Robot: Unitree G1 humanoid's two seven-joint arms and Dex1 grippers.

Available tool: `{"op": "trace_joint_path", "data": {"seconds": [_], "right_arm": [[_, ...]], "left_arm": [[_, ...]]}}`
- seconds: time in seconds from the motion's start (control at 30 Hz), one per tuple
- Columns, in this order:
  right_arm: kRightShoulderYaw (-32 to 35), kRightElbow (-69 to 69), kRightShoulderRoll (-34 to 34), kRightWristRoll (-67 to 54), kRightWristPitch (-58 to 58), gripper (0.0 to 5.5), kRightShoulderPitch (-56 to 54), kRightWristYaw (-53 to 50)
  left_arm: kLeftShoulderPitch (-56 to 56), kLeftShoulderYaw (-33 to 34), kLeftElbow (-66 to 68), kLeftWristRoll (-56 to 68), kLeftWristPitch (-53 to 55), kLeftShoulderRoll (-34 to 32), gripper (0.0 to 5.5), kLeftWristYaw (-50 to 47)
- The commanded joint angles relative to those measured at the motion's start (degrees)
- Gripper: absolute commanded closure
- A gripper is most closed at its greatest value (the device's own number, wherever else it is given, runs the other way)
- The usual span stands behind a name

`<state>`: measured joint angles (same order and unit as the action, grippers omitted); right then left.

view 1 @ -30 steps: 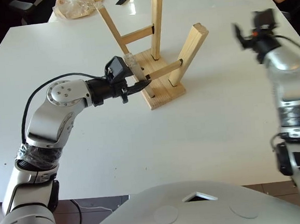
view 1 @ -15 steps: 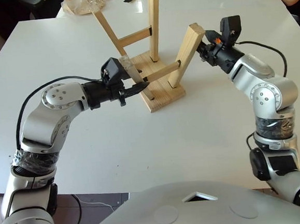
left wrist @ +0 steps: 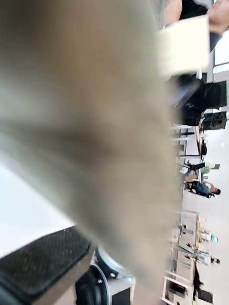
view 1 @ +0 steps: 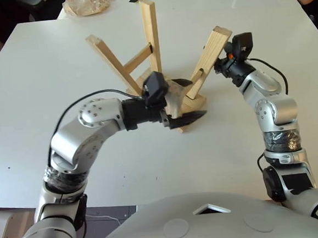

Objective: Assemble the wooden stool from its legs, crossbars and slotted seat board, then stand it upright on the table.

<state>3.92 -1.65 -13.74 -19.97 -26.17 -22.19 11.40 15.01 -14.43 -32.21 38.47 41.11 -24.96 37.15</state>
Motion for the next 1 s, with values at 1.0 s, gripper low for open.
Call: {"op": "trace_joint_path", "data": {"seconds": [1.0], "right_arm": [[-11.27, -10.14, -25.3, 10.24, 6.93, 2.28, 21.76, 34.95]], "left_arm": [[7.53, 9.78, 77.31, -45.19, -63.83, -8.23, 0.3, -8.4]]}}
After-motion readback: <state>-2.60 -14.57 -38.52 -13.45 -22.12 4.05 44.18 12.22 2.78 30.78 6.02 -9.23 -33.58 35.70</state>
